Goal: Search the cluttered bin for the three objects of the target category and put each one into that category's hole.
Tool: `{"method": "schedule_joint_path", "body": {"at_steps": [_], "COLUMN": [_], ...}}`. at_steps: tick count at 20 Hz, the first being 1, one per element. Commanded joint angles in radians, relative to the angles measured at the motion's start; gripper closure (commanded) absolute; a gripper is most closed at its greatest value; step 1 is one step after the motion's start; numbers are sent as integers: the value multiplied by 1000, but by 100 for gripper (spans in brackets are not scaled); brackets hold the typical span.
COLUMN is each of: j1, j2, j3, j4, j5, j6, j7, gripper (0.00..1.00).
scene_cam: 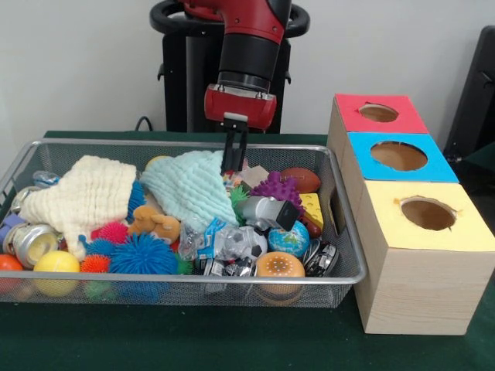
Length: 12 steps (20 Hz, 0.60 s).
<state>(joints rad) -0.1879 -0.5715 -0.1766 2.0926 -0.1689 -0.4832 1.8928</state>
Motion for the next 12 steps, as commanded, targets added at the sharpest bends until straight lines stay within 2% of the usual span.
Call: {"method": "schedule_joint_path", "body": {"at_steps": [1, 12], "j1": [31, 7], "j2": [-107, -181], "j3": [22, 61], "j4": [32, 50], "j5": [47, 7], "j6": [232, 340], "j7": [124, 134], "gripper": [100, 100]}}
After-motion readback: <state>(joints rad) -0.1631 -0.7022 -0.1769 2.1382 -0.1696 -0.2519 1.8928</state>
